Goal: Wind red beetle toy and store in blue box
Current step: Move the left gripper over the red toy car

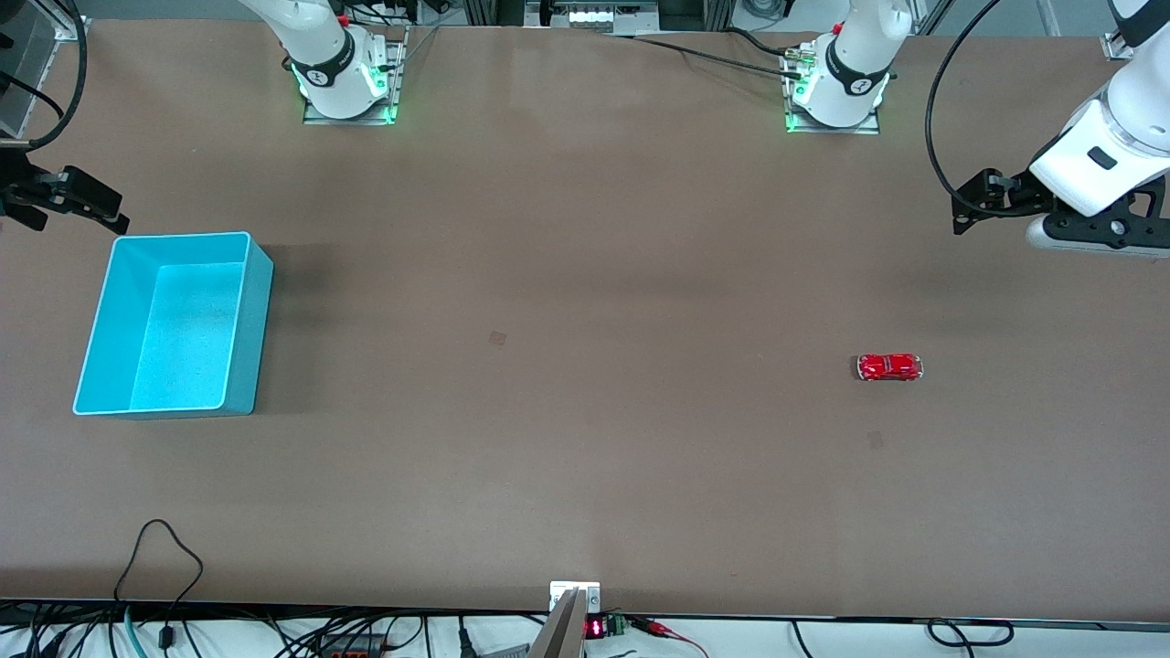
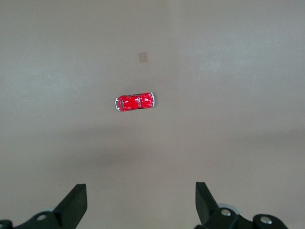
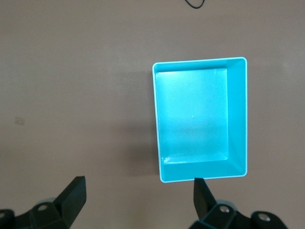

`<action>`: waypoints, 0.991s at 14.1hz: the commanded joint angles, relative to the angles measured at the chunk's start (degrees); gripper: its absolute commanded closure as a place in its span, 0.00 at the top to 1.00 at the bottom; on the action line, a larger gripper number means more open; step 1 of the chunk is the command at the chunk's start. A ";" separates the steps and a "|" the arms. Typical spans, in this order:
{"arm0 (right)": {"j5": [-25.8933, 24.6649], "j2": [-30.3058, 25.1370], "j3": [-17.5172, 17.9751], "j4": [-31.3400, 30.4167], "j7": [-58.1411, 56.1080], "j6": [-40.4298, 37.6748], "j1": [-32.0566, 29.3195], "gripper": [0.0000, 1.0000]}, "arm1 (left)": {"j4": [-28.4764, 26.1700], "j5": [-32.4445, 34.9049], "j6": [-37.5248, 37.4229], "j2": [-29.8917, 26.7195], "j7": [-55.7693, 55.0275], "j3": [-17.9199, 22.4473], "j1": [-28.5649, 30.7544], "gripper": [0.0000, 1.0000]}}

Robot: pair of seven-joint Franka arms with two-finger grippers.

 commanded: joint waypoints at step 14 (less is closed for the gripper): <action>0.54 -0.25 0.17 0.03 -0.71 -0.30 -0.02 1.00 | 2.66 -1.48 -18.52 2.07 -0.50 -0.32 -0.95 1.00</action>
